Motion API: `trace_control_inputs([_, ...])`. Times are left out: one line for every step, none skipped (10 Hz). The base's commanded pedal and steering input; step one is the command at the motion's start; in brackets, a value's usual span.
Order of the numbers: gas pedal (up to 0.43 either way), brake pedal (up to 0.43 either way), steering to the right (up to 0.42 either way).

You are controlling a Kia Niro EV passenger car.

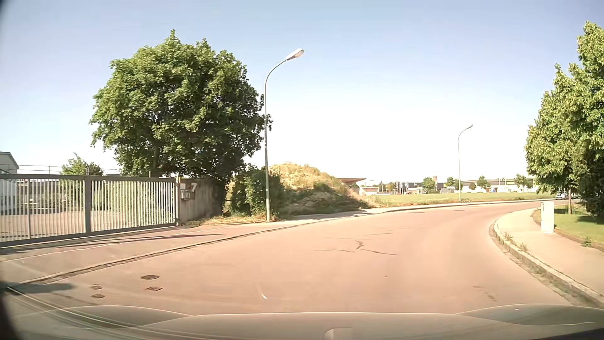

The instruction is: Follow the waypoints while adhering to traffic rules and regulations

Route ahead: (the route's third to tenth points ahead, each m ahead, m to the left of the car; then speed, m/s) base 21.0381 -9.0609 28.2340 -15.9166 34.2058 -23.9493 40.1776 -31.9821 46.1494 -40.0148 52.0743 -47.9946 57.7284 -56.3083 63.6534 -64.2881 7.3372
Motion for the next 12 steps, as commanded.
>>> trace_control_inputs([0.059,0.000,0.120])
trace_control_inputs([0.059,0.000,0.120])
trace_control_inputs([0.059,0.000,0.120])
trace_control_inputs([0.059,0.000,0.120])
trace_control_inputs([0.059,0.000,0.120])
trace_control_inputs([0.059,0.000,0.121])
trace_control_inputs([0.059,0.000,0.122])
trace_control_inputs([0.059,0.000,0.124])
trace_control_inputs([0.059,0.000,0.128])
trace_control_inputs([0.059,0.000,0.133])
trace_control_inputs([0.067,0.000,0.136])
trace_control_inputs([0.067,0.000,0.135])
